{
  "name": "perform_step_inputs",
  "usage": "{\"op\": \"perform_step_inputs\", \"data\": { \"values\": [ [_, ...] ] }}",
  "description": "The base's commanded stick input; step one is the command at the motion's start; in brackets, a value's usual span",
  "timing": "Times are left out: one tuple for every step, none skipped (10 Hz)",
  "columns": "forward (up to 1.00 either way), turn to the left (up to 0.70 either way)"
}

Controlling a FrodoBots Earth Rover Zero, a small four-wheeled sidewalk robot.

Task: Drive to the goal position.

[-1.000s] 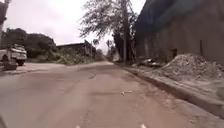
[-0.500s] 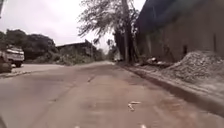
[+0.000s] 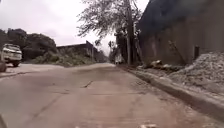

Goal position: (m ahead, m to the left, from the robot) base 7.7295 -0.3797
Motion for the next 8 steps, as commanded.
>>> {"op": "perform_step_inputs", "data": {
  "values": [
    [1.00, 0.00],
    [1.00, -0.03],
    [1.00, -0.33],
    [1.00, -0.33],
    [1.00, -0.09],
    [1.00, -0.03],
    [1.00, 0.00],
    [1.00, 0.00]
  ]
}}
